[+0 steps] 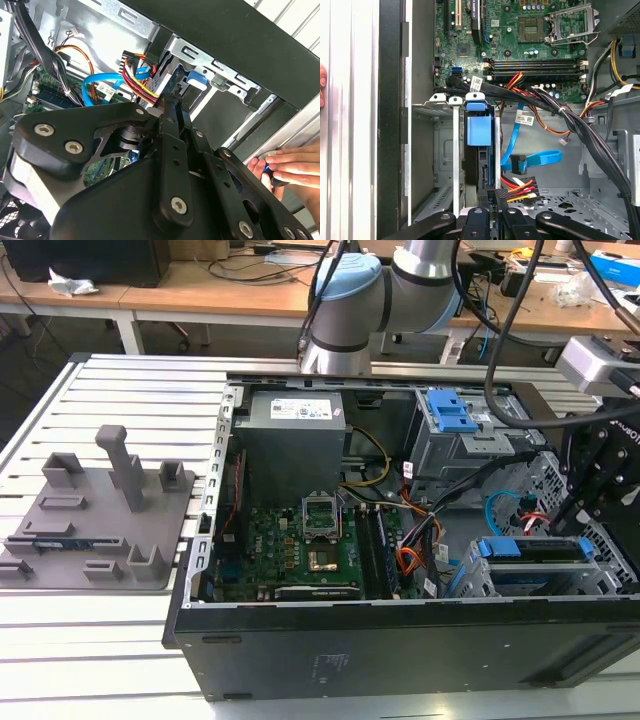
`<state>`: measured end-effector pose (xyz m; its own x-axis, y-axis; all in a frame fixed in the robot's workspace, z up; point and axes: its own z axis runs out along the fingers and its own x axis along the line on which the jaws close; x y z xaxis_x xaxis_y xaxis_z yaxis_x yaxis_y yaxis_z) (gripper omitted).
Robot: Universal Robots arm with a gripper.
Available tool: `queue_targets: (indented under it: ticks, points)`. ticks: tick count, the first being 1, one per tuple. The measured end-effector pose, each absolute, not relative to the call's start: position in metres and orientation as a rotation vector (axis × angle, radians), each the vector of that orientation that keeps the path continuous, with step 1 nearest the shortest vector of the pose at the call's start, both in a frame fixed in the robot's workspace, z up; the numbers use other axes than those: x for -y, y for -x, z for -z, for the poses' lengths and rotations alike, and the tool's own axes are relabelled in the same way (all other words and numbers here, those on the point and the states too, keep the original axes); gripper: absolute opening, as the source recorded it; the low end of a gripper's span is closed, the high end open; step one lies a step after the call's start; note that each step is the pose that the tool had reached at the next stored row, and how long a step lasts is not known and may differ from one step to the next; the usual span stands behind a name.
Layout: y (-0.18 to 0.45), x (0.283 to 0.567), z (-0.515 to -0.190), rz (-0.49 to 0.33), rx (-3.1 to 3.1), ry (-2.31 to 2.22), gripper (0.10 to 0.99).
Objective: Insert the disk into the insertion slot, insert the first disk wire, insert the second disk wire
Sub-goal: 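Insert the first disk wire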
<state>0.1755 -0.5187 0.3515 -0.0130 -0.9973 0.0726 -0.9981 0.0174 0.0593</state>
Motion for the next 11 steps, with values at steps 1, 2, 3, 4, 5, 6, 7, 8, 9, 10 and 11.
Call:
queue_targets:
  ticks: [1,2,3,4,5,6,7,8,9,10,11]
  points:
    - [-0.1755,0.5188,-0.3514,-0.013,2.172,-2.138,0.165]
    - [-0.1755,0.5190,-0.3513,-0.014,2.173,-2.137,0.165]
    - [-0.1755,0.5191,-0.3512,-0.014,2.174,-2.136,0.165]
    - [-0.1755,0.5194,-0.3510,-0.014,2.175,-2.134,0.165]
    - [-0.1755,0.5195,-0.3509,-0.014,2.176,-2.133,0.165]
    - [-0.1754,0.5197,-0.3507,-0.014,2.177,-2.132,0.165]
    - [-0.1755,0.5198,-0.3506,-0.015,2.177,-2.131,0.165]
    - [-0.1754,0.5198,-0.3505,-0.015,2.178,-2.130,0.165]
    - [-0.1754,0.5199,-0.3502,-0.015,2.179,-2.129,0.165]
    - [-0.1754,0.5200,-0.3499,-0.015,2.180,-2.128,0.165]
    - [-0.1754,0.5200,-0.3496,-0.016,2.181,-2.126,0.165]
